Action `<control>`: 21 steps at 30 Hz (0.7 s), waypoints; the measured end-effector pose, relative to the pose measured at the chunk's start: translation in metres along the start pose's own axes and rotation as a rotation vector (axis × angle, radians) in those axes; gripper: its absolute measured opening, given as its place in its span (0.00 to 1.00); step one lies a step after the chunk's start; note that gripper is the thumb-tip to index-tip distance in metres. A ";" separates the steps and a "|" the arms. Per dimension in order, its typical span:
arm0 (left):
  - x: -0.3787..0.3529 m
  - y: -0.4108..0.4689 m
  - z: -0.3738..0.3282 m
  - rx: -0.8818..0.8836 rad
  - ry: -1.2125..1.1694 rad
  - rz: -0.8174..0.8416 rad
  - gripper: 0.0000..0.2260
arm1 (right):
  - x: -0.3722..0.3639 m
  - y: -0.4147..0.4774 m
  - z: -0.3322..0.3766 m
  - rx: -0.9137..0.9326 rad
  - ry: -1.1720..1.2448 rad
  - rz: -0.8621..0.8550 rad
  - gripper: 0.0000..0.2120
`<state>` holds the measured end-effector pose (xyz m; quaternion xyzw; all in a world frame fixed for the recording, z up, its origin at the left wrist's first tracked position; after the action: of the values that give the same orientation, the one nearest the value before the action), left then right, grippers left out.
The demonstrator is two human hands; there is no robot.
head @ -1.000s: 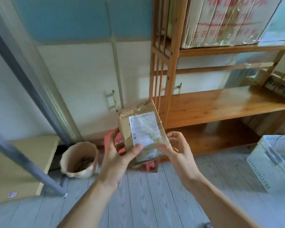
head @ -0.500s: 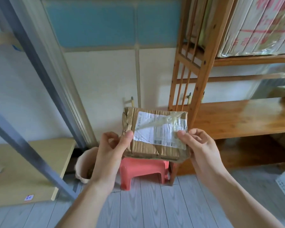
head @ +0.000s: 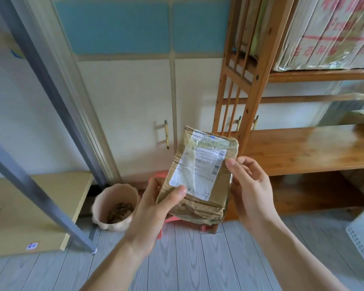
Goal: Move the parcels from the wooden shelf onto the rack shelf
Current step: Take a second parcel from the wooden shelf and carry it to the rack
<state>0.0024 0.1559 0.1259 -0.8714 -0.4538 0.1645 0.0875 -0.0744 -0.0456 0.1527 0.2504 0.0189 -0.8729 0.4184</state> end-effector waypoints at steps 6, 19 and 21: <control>-0.007 -0.003 -0.005 0.048 -0.102 0.161 0.27 | -0.019 -0.004 0.009 0.064 -0.175 0.227 0.18; 0.003 -0.002 -0.026 -0.169 -0.141 0.034 0.30 | -0.027 -0.002 0.012 0.265 -0.463 0.181 0.16; 0.004 -0.006 -0.034 -0.245 -0.129 -0.028 0.28 | -0.030 -0.006 0.004 0.189 -0.386 0.184 0.12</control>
<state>0.0127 0.1628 0.1586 -0.8567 -0.4873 0.1625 -0.0468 -0.0650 -0.0204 0.1691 0.1176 -0.1663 -0.8606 0.4668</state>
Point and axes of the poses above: each hand's wrist, its own y-axis towards the middle knuckle, its own x-axis out of the back of the hand, z = x × y, the point moved 7 cm from there along y, towards the middle knuckle, and after that the axes turned 11 degrees about x, right-handed, at the moved point
